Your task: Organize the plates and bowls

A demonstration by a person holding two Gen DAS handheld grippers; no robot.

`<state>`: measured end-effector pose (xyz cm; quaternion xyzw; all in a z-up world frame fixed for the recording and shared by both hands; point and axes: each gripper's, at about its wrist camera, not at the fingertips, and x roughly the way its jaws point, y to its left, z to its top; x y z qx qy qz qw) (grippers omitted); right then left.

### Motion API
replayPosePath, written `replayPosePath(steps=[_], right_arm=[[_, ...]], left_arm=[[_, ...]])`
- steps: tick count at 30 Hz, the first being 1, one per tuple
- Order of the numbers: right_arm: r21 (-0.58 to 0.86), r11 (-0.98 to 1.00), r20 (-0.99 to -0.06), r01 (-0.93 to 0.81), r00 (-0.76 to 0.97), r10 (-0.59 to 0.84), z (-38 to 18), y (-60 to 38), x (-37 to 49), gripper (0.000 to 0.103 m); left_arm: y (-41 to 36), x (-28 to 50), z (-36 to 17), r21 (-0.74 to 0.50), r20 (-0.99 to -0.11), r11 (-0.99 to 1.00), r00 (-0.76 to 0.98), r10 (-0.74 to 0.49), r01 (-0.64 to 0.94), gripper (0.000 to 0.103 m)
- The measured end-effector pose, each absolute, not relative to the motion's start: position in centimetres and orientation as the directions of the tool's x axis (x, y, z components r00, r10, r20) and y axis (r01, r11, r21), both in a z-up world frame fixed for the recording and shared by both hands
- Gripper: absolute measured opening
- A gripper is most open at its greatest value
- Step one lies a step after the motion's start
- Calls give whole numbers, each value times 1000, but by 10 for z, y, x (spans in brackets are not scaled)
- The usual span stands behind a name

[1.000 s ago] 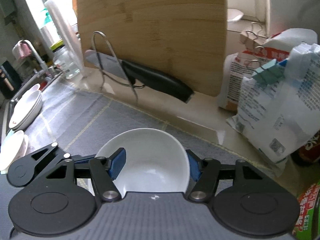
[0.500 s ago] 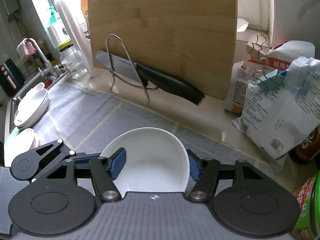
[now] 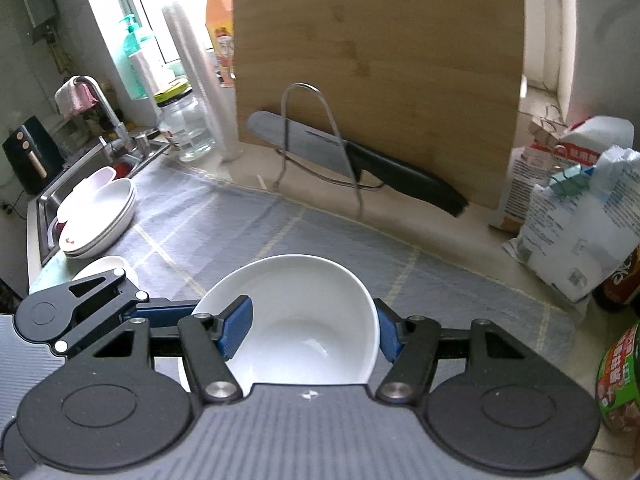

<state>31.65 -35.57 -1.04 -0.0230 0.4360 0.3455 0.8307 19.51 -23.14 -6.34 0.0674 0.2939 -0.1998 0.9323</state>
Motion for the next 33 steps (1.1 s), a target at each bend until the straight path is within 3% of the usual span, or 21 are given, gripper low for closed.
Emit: replayPosePath(steps=[33], right_arm=[[236,636,-715,-735,312,625,25,-214,254,69]], left_arm=[[-100,118,-34,6,-551,965,806,-214,260,88]])
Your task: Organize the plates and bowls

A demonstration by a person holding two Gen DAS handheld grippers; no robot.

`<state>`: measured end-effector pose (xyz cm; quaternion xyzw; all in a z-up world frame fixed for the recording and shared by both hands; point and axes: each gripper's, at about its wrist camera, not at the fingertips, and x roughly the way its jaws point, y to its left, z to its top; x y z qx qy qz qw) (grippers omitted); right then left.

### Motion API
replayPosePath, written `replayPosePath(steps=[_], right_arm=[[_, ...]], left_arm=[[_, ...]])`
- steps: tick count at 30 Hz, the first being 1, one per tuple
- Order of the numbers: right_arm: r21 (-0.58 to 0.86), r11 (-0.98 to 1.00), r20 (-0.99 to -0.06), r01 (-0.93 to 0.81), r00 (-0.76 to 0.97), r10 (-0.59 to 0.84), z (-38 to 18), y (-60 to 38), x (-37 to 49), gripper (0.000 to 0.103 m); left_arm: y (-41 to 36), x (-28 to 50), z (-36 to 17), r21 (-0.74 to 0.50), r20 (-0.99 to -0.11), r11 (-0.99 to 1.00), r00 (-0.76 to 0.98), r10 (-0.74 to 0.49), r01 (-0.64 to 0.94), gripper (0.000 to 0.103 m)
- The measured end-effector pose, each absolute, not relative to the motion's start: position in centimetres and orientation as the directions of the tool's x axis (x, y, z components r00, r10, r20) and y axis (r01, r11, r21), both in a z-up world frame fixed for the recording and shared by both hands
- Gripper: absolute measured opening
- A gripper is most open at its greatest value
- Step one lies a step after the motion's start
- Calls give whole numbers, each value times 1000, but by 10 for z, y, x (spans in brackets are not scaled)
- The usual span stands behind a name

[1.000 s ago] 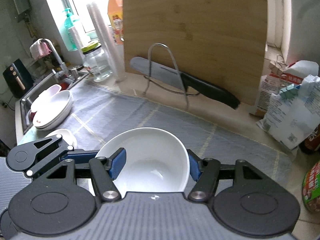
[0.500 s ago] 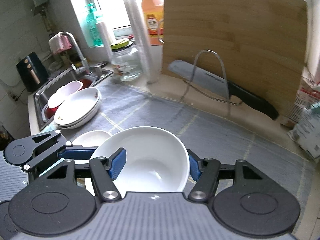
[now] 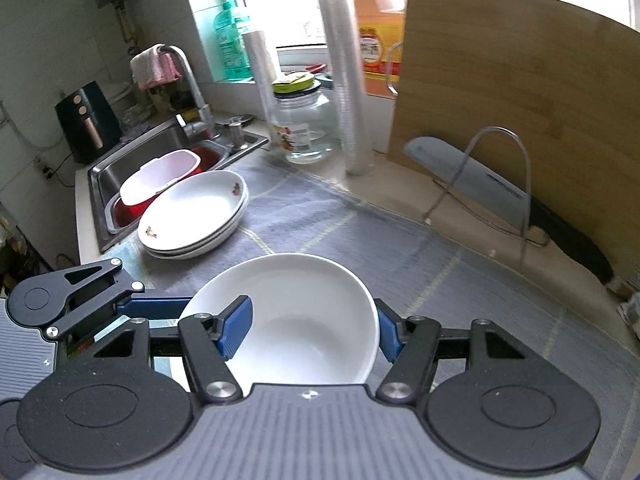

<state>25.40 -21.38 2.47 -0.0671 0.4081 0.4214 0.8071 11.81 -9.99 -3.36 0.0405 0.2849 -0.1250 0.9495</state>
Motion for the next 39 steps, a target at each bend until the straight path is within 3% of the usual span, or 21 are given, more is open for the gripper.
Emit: replayPosePath(steps=[39], right_arm=[[227,588,-764,-776,232,602,-6,-147,252,69]], left_arm=[[-49,116,-55,-21,-607,986,782,-142,163,88]])
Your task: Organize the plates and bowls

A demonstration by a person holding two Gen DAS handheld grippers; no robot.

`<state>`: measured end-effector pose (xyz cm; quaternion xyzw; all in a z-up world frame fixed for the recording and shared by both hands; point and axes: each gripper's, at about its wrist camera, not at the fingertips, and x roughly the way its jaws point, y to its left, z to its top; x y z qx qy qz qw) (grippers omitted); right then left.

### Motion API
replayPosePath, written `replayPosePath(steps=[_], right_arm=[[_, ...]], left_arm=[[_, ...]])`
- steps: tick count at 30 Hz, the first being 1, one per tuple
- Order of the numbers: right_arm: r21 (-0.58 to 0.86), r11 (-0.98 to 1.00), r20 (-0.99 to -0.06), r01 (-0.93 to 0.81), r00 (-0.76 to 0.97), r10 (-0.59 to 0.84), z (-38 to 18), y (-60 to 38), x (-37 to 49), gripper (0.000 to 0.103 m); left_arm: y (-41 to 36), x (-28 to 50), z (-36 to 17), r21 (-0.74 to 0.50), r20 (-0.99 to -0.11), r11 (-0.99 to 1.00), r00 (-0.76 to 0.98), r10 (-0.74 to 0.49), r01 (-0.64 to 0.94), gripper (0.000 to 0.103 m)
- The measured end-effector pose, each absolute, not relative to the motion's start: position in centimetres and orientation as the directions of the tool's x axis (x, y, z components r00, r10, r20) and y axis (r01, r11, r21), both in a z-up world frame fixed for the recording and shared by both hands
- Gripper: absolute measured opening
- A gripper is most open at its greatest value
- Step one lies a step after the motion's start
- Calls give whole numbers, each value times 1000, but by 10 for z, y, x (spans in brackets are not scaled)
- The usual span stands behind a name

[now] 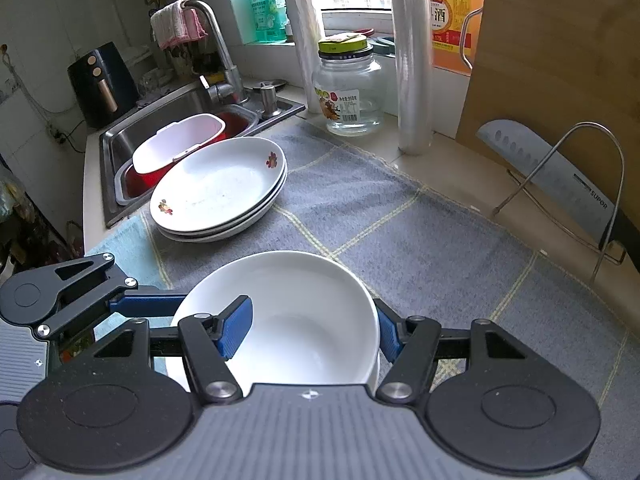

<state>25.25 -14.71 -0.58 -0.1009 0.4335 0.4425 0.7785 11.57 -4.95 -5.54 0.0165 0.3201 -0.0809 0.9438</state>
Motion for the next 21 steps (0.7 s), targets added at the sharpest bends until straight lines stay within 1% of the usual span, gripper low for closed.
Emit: replayPosePath(steps=[21], right_arm=[[219,595,-769,-773,239,594,-10,-149,251,70]], left_arm=[[-51,118,-61,-13,-624,986,769,-139,168,88]])
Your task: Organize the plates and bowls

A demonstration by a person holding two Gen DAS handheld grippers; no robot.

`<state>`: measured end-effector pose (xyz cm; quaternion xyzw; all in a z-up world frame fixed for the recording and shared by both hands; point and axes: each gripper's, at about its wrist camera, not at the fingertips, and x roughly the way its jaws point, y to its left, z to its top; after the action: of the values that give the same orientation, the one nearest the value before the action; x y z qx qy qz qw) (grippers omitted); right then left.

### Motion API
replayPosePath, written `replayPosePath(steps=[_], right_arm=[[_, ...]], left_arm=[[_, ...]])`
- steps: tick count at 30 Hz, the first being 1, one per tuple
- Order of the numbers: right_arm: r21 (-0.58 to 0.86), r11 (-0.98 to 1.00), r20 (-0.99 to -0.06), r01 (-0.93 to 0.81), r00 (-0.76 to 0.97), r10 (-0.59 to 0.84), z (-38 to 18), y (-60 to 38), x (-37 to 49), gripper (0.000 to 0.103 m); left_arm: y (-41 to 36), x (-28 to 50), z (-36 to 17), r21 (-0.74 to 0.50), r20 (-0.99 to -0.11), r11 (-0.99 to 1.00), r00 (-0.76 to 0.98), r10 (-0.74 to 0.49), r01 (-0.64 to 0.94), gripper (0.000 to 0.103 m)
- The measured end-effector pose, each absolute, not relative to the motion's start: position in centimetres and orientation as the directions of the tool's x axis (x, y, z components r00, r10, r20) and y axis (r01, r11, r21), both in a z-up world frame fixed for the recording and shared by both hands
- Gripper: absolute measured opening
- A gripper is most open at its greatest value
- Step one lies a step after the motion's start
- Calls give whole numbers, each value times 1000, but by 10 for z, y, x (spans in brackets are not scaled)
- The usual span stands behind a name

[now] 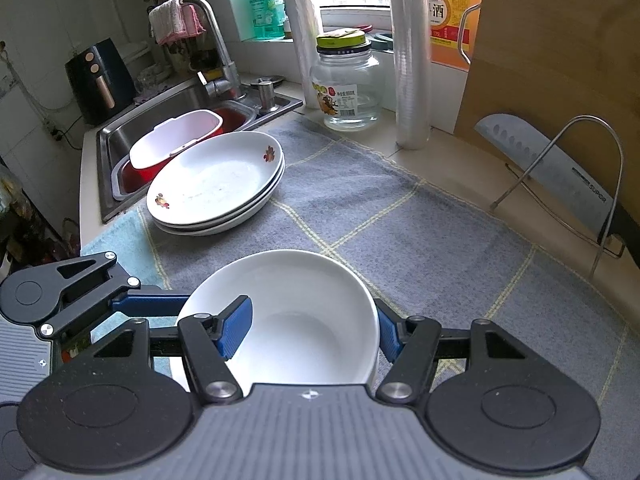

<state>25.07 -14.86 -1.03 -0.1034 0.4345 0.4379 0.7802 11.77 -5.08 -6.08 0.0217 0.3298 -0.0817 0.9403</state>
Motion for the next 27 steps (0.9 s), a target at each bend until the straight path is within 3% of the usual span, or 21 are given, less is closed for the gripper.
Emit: replayPosePath(steps=[10,27], right_arm=[[206,601,-765,-772,256,591,-8,-152,247,96],[93,624,-774,-776,338,536,-9,-155,217,101]], left_arm=[[-47,112,-59,-18,-608,987,781,-140,163,95],[-30,92,-62,-26,-626,979,761,-172,200,95]])
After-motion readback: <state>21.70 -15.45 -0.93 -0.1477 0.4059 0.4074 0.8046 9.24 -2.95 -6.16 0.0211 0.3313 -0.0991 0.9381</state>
